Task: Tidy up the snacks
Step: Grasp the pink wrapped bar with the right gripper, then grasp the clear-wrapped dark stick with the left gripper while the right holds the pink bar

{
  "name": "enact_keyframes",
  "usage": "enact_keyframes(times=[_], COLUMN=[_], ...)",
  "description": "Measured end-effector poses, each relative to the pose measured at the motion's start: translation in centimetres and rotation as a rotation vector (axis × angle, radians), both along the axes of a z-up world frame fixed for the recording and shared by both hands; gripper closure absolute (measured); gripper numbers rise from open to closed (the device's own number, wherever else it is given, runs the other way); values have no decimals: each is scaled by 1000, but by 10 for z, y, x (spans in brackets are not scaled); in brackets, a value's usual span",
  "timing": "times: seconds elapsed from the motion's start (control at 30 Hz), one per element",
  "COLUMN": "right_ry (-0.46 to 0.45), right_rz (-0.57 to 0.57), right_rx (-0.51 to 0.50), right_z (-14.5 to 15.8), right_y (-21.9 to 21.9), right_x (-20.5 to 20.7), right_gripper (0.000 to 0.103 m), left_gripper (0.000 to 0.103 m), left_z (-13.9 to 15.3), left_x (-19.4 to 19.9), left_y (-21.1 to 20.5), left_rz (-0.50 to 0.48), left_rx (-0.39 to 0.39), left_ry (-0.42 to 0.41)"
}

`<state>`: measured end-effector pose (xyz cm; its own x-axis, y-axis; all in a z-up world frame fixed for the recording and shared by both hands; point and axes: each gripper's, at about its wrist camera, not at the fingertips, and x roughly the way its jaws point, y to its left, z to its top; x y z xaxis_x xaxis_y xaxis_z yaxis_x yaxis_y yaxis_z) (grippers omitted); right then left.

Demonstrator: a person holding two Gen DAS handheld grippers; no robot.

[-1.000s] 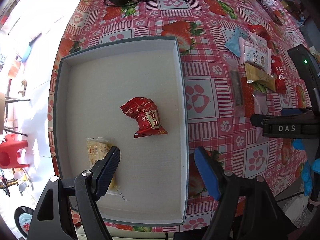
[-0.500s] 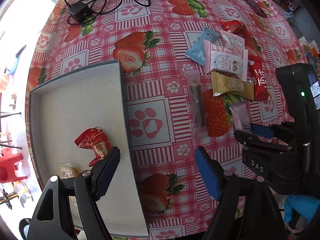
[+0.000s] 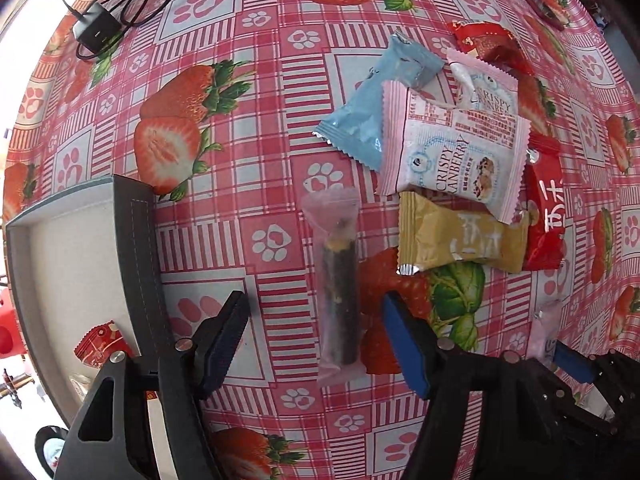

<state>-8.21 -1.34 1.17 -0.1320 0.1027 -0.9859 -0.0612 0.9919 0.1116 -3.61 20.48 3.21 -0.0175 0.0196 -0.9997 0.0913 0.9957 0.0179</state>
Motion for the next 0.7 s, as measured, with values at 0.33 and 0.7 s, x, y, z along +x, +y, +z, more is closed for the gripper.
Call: enact_keyframes(times=[0.33, 0.7], right_ry=[31, 66], right_rz=[-49, -100], right_rx=[27, 55], right_z=[3, 2], right_y=[-79, -132], right_x=[-51, -113], right_gripper=[72, 16], left_gripper=[83, 25], left_z=[4, 21], left_x=[-96, -148], left_y=[-19, 15], left_rz=[-94, -101], left_rx=[-52, -6], left_ry=[72, 34])
